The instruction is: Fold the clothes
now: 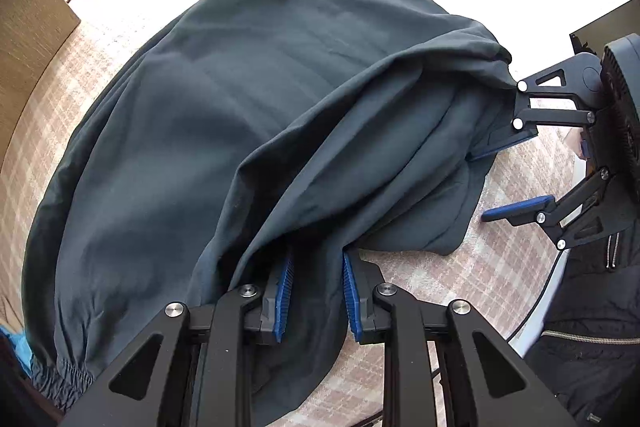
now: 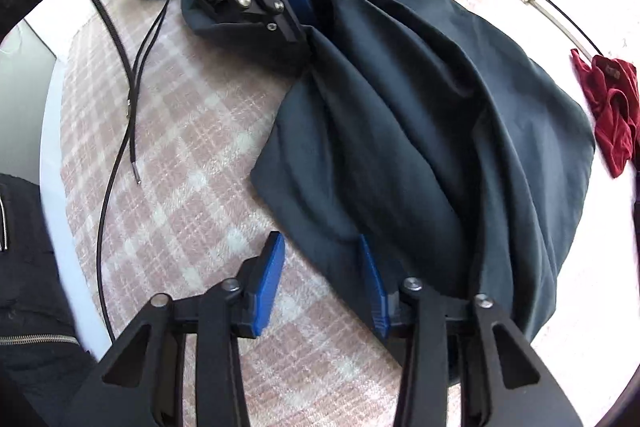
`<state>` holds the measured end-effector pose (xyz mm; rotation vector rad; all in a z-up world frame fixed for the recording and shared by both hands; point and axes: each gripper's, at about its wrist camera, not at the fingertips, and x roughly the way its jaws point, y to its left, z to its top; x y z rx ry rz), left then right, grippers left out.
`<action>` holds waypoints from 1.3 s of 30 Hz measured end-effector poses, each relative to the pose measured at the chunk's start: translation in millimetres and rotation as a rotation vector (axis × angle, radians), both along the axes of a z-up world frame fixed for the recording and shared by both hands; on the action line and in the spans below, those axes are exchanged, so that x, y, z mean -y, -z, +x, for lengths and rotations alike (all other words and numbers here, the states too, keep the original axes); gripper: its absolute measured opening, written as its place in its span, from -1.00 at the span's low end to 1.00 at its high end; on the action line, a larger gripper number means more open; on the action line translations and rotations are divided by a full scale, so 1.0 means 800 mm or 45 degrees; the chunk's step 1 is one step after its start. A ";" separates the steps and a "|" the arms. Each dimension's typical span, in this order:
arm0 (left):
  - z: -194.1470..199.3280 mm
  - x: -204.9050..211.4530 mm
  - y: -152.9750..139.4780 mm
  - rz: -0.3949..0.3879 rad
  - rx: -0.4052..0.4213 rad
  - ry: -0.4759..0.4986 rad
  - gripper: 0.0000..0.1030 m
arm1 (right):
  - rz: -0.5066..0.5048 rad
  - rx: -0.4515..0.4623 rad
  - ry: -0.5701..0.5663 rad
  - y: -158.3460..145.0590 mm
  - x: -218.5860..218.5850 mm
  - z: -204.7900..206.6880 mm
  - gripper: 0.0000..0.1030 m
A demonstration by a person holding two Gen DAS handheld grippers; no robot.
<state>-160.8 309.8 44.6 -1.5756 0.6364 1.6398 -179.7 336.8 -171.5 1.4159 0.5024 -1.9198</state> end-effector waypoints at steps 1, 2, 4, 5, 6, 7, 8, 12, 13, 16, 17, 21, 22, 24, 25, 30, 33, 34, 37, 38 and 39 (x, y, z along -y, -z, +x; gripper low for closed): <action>-0.001 0.001 -0.002 0.001 0.000 0.001 -0.55 | -0.007 -0.004 0.019 -0.002 -0.002 -0.005 -0.96; -0.002 0.003 -0.004 0.005 0.003 -0.002 -0.55 | -0.015 -0.007 0.038 -0.004 -0.005 -0.010 -0.96; -0.005 0.008 -0.010 0.018 0.009 -0.011 -0.55 | -0.074 -0.003 0.080 -0.018 -0.016 -0.019 -0.96; -0.006 0.011 -0.014 0.026 0.008 -0.014 -0.55 | -0.119 0.007 0.101 -0.028 -0.025 -0.023 -0.96; -0.006 0.015 -0.018 0.034 0.010 -0.020 -0.55 | -0.171 0.026 0.118 -0.039 -0.034 -0.025 -0.96; -0.005 0.020 -0.022 0.044 0.013 -0.021 -0.55 | -0.223 0.039 0.139 -0.050 -0.043 -0.027 -0.96; -0.004 0.024 -0.027 0.056 0.014 -0.020 -0.54 | -0.270 0.058 0.166 -0.058 -0.050 -0.030 -0.96; 0.004 0.042 -0.041 0.066 0.007 -0.028 -0.35 | -0.440 0.123 0.271 -0.085 -0.080 -0.038 -0.96; 0.007 0.046 -0.043 0.064 0.005 -0.030 -0.35 | -0.476 0.135 0.293 -0.086 -0.082 -0.039 -0.96; 0.019 0.058 -0.051 0.065 0.002 -0.027 -0.27 | -0.535 0.116 0.356 -0.090 -0.085 -0.044 -0.96; 0.023 0.062 -0.055 0.065 -0.002 -0.023 -0.23 | -0.545 0.108 0.374 -0.090 -0.086 -0.050 -0.96; 0.034 0.072 -0.068 0.068 -0.020 -0.029 -0.17 | -0.577 0.112 0.433 -0.092 -0.094 -0.073 -0.96; 0.040 0.070 -0.071 0.069 -0.025 -0.035 -0.17 | -0.579 0.116 0.432 -0.092 -0.095 -0.076 -0.96; 0.050 0.063 -0.075 0.073 -0.030 -0.030 -0.12 | -0.575 0.119 0.425 -0.093 -0.096 -0.078 -0.96; 0.052 0.062 -0.076 0.072 -0.031 -0.020 -0.09 | -0.571 0.119 0.420 -0.093 -0.096 -0.078 -0.96; 0.057 0.065 -0.073 0.058 -0.022 -0.006 -0.09 | -0.555 0.129 0.397 -0.086 -0.089 -0.075 -0.96; 0.057 0.069 -0.071 0.043 -0.016 -0.011 -0.09 | -0.531 0.143 0.385 -0.082 -0.088 -0.067 -0.96; 0.057 0.070 -0.071 0.039 -0.015 -0.010 -0.09 | -0.528 0.155 0.382 -0.080 -0.089 -0.063 -0.96; 0.057 0.078 -0.072 0.025 -0.016 -0.020 -0.09 | -0.450 0.293 0.312 -0.055 -0.083 -0.044 -0.95; 0.057 0.082 -0.073 0.023 -0.016 -0.028 -0.09 | -0.362 0.397 0.252 -0.035 -0.077 -0.032 -0.95; 0.057 0.085 -0.074 0.024 -0.014 -0.035 -0.09 | -0.238 0.455 0.197 -0.017 -0.073 -0.017 -0.94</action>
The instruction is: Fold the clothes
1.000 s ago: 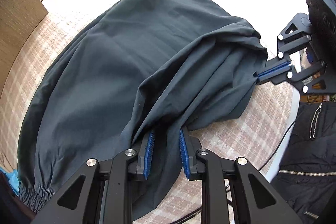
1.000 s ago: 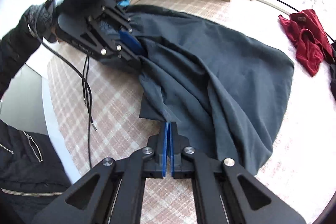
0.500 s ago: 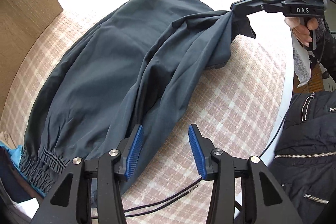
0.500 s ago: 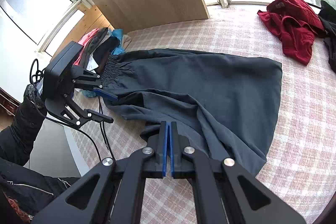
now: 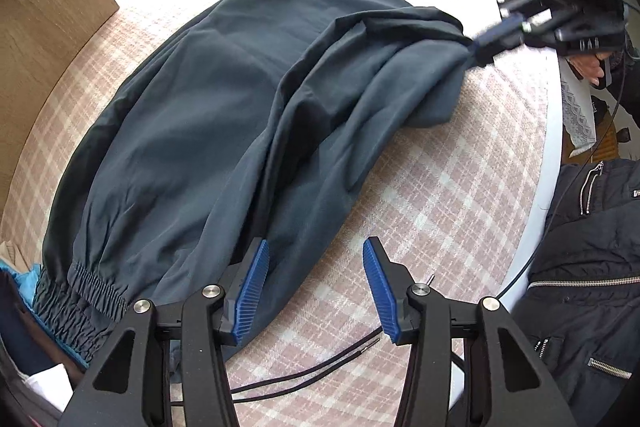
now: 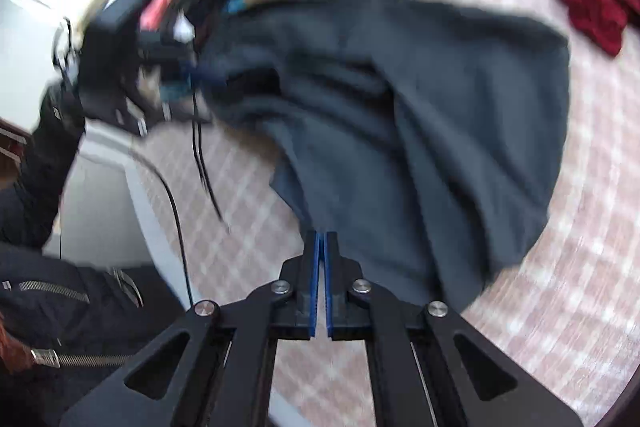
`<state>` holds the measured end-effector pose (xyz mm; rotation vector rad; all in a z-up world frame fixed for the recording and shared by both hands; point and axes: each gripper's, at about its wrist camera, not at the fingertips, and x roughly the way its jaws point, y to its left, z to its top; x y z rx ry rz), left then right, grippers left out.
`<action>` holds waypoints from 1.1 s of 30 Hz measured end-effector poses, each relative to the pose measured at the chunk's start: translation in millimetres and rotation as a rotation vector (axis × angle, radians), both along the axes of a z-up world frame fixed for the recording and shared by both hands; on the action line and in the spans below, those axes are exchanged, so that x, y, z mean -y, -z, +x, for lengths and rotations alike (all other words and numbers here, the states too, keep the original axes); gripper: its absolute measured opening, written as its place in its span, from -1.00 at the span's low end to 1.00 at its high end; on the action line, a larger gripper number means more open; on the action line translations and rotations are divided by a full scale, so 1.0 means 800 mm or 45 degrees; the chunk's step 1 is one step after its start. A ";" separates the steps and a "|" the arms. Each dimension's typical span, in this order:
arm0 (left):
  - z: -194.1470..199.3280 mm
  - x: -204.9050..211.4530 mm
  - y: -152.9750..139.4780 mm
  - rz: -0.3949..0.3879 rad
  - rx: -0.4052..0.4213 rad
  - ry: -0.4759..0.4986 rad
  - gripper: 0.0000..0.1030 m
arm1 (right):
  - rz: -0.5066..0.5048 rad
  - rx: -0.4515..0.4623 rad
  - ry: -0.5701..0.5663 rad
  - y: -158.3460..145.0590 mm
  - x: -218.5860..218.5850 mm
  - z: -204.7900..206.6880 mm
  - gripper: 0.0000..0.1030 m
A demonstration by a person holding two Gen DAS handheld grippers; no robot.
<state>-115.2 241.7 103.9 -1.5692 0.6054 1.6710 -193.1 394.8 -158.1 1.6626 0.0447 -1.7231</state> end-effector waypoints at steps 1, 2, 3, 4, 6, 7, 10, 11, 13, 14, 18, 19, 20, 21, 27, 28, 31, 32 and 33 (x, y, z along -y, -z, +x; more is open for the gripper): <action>0.001 0.001 0.000 0.005 0.003 -0.005 -0.09 | 0.110 0.013 -0.063 0.013 0.001 0.014 -0.94; 0.002 0.003 0.000 0.009 0.006 -0.011 -0.09 | 0.182 0.023 -0.098 0.022 0.001 0.024 -0.94; 0.003 0.004 0.000 0.014 0.008 -0.016 -0.09 | 0.158 0.026 -0.061 0.020 -0.006 0.024 -0.94; 0.003 0.005 0.000 0.019 0.011 -0.021 -0.08 | 0.134 0.029 -0.023 0.019 -0.012 0.024 -0.93; 0.002 0.002 0.005 0.029 0.020 -0.024 -0.09 | 0.063 0.001 0.084 0.010 -0.022 0.016 -0.89; -0.003 -0.010 0.018 0.037 0.032 -0.011 -0.09 | 0.030 -0.021 0.130 0.005 -0.025 0.010 -0.81; 0.005 -0.032 0.036 0.067 0.075 0.038 -0.08 | 0.022 -0.027 0.143 0.011 -0.015 0.004 -0.24; 0.010 -0.039 0.041 0.076 0.089 0.058 -0.08 | 0.032 -0.014 0.142 0.019 -0.010 0.006 -0.23; 0.019 -0.054 0.054 0.028 0.059 0.101 -0.08 | 0.058 0.008 0.137 0.035 0.002 0.012 -0.23; 0.022 -0.062 0.061 -0.011 0.031 0.123 -0.08 | 0.078 -0.004 0.137 0.040 0.007 0.016 -0.22; 0.015 -0.079 0.081 -0.111 -0.037 0.130 -0.09 | 0.035 -0.035 0.300 0.039 -0.006 0.018 -0.16; 0.012 -0.080 0.080 -0.111 -0.041 0.123 -0.09 | -0.002 -0.014 0.372 0.039 -0.016 0.015 -0.16; 0.010 -0.081 0.080 -0.111 -0.045 0.117 -0.09 | -0.038 0.012 0.448 0.040 -0.030 0.014 -0.16; 0.010 -0.082 0.076 -0.103 -0.049 0.117 -0.09 | -0.073 0.038 0.524 0.041 -0.044 0.013 -0.16; 0.018 -0.068 0.038 -0.057 -0.088 0.170 -0.08 | -0.105 -0.035 0.679 0.001 -0.109 0.034 -0.16; 0.015 -0.061 0.031 -0.046 -0.094 0.158 -0.08 | -0.098 -0.069 0.705 -0.006 -0.120 0.033 -0.16; -0.009 -0.023 0.009 -0.007 -0.130 0.043 -0.05 | -0.063 -0.122 0.812 -0.007 -0.149 0.019 -0.06; -0.021 -0.012 0.003 -0.002 -0.148 0.000 -0.04 | -0.045 -0.127 0.846 -0.005 -0.156 0.012 -0.06; -0.034 0.001 -0.005 0.006 -0.159 -0.038 -0.03 | -0.032 -0.136 0.861 -0.005 -0.161 0.005 -0.06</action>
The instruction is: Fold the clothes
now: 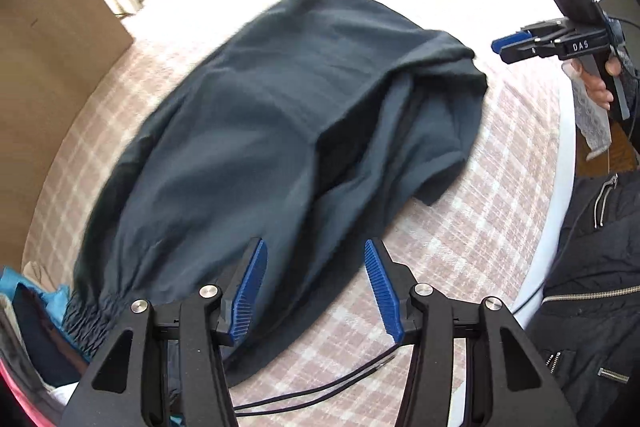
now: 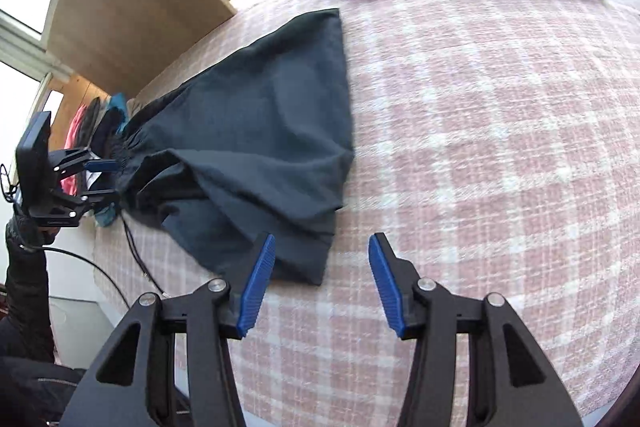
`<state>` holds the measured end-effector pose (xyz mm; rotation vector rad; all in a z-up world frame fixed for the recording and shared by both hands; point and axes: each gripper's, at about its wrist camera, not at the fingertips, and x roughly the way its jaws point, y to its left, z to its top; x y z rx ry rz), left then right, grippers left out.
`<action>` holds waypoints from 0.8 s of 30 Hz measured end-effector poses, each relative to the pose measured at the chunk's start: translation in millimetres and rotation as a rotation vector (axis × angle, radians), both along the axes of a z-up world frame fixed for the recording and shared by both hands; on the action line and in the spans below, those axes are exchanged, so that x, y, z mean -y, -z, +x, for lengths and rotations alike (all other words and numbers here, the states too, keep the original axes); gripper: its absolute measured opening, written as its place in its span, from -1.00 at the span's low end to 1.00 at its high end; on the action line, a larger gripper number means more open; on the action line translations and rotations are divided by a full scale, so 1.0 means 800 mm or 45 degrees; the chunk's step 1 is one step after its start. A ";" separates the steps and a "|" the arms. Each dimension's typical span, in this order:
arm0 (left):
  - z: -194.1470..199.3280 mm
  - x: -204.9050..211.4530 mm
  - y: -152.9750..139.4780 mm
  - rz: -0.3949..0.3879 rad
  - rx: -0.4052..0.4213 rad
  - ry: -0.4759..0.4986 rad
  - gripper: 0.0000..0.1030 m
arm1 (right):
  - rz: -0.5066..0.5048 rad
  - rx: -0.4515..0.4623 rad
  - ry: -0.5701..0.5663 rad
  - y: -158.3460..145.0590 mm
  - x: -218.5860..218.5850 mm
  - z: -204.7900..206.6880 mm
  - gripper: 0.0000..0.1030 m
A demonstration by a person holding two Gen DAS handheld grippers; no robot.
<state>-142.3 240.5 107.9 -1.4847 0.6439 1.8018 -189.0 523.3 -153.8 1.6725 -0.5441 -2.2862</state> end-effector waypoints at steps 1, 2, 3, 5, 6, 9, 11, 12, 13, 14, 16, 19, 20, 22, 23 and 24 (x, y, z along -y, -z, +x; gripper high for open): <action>-0.014 0.011 -0.005 0.012 -0.010 -0.033 0.00 | 0.015 -0.022 0.001 -0.002 0.004 -0.005 -0.06; -0.030 0.011 -0.002 0.022 -0.022 -0.065 0.09 | 0.026 -0.052 -0.006 -0.006 0.009 -0.010 -0.06; -0.046 0.009 0.003 0.029 -0.027 -0.095 0.12 | 0.029 -0.103 -0.032 -0.015 0.018 -0.014 -0.06; -0.068 0.009 0.011 0.043 -0.007 -0.115 0.12 | 0.030 -0.200 -0.091 -0.032 0.038 -0.024 -0.06; -0.075 0.005 0.016 0.054 0.007 -0.106 0.12 | 0.017 -0.236 -0.137 -0.040 0.051 -0.033 -0.06; -0.081 -0.034 0.041 0.083 0.047 -0.027 0.12 | 0.047 -0.257 -0.228 -0.042 0.086 -0.070 -0.06; -0.078 -0.062 0.061 0.094 0.088 0.028 0.12 | 0.027 -0.169 -0.297 -0.021 0.106 -0.086 -0.06; -0.073 -0.069 0.068 0.092 0.118 0.058 0.12 | 0.031 -0.122 -0.340 -0.010 0.114 -0.088 -0.06; -0.062 -0.071 0.075 0.081 0.155 0.091 0.12 | 0.072 -0.069 -0.404 0.000 0.116 -0.077 -0.06; -0.048 -0.070 0.084 0.064 0.198 0.127 0.12 | 0.114 -0.016 -0.468 0.011 0.118 -0.066 -0.06; -0.019 -0.066 0.100 0.026 0.279 0.197 0.12 | 0.181 0.077 -0.576 0.027 0.118 -0.044 -0.06; 0.014 -0.050 0.102 -0.014 0.327 0.248 0.12 | 0.131 0.033 -0.462 0.010 0.077 -0.038 -0.06; 0.013 -0.047 0.094 0.002 0.316 0.225 0.12 | 0.109 -0.002 -0.386 0.002 0.059 -0.043 -0.06; 0.001 -0.052 0.070 0.049 0.259 0.171 0.13 | 0.092 -0.043 -0.256 0.000 0.031 -0.063 -0.06; -0.004 -0.060 0.062 0.058 0.221 0.159 0.14 | 0.091 -0.055 -0.199 0.003 0.019 -0.076 -0.06; -0.008 -0.074 0.058 0.051 0.178 0.163 0.15 | 0.085 -0.059 -0.156 0.008 0.010 -0.090 -0.06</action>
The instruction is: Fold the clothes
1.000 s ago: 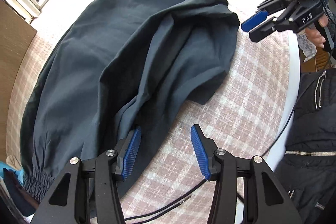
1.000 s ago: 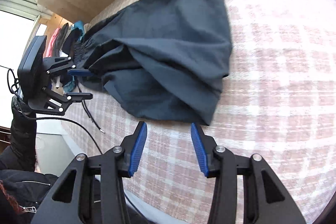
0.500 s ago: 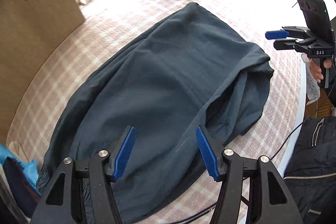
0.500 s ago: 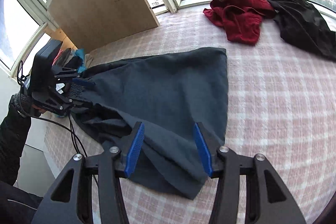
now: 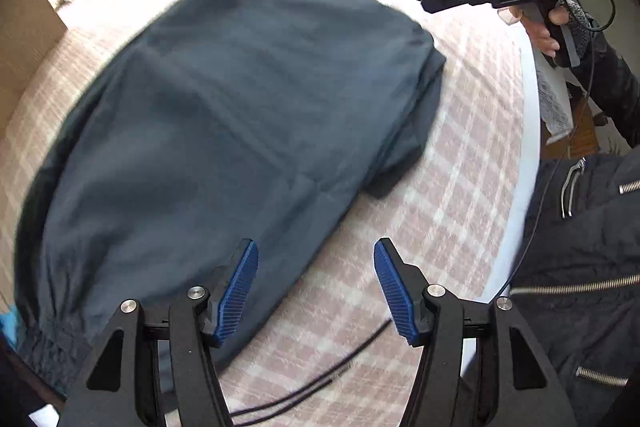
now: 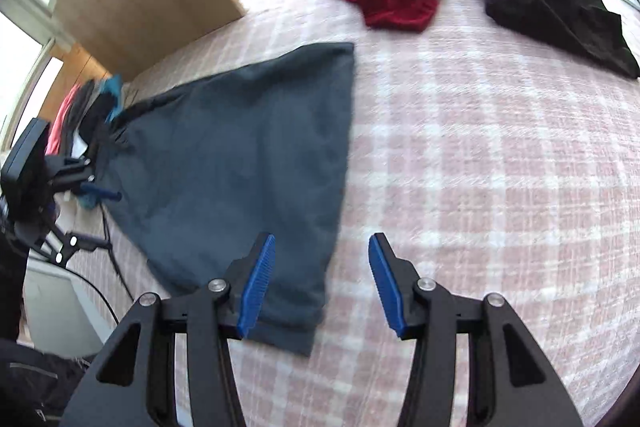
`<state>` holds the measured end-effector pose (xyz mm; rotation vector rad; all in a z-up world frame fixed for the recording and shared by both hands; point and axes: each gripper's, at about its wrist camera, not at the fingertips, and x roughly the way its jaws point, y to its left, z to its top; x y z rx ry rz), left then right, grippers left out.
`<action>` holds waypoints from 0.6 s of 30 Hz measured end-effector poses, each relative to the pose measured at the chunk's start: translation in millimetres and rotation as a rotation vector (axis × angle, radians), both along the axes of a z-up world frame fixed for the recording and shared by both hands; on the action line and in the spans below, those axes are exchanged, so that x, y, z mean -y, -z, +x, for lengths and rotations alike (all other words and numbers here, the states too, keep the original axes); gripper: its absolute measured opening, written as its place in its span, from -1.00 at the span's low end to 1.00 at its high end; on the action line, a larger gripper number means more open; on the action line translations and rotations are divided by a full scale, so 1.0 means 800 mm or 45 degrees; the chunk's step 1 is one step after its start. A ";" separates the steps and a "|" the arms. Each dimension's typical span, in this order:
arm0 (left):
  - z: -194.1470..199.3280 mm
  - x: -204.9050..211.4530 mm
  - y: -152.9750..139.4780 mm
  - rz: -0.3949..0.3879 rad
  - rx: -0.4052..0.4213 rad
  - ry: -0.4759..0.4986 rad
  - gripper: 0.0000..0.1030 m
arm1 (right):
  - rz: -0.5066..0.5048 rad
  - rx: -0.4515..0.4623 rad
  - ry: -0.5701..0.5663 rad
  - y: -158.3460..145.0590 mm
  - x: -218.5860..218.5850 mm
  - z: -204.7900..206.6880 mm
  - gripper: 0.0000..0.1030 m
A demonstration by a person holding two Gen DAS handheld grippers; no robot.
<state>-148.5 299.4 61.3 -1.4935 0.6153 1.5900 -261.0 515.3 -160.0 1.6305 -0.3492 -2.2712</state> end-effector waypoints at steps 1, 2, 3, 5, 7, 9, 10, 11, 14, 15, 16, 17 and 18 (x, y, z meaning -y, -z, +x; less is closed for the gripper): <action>-0.004 -0.013 -0.004 -0.005 -0.043 0.004 0.15 | -0.020 0.019 0.003 0.010 -0.001 -0.015 -0.06; -0.006 -0.027 -0.006 -0.001 -0.074 0.008 0.15 | -0.040 0.038 0.007 0.020 -0.003 -0.029 -0.06; -0.005 -0.043 -0.004 0.017 -0.078 0.018 0.15 | -0.058 0.045 0.004 0.027 -0.003 -0.042 -0.06; 0.001 -0.074 0.000 0.065 -0.059 0.049 0.15 | -0.084 -0.002 -0.038 0.032 0.005 -0.056 -0.06; 0.009 -0.099 0.006 0.102 -0.058 0.078 0.16 | -0.115 -0.010 -0.116 0.036 0.016 -0.062 -0.05; 0.015 -0.119 0.019 0.107 -0.040 0.091 0.17 | -0.137 -0.040 -0.175 0.038 0.026 -0.063 -0.05; 0.018 -0.127 0.025 0.090 -0.039 0.090 0.17 | -0.143 -0.040 -0.204 0.039 0.031 -0.064 -0.04; 0.021 -0.135 0.032 0.073 -0.038 0.090 0.17 | -0.134 -0.044 -0.224 0.039 0.033 -0.067 -0.04; 0.023 -0.159 0.032 0.108 -0.060 -0.028 0.17 | -0.105 -0.053 -0.278 0.037 0.041 -0.076 -0.04; 0.023 -0.170 0.029 0.146 -0.062 -0.091 0.17 | -0.093 -0.051 -0.280 0.037 0.043 -0.084 -0.04; 0.026 -0.183 0.025 0.182 -0.068 -0.144 0.18 | -0.084 -0.044 -0.287 0.037 0.044 -0.093 -0.04; 0.031 -0.197 0.023 0.209 -0.078 -0.183 0.24 | -0.073 -0.040 -0.294 0.036 0.046 -0.101 -0.04; 0.039 -0.213 0.023 0.224 -0.092 -0.200 0.29 | -0.055 -0.042 -0.304 0.035 0.048 -0.108 -0.04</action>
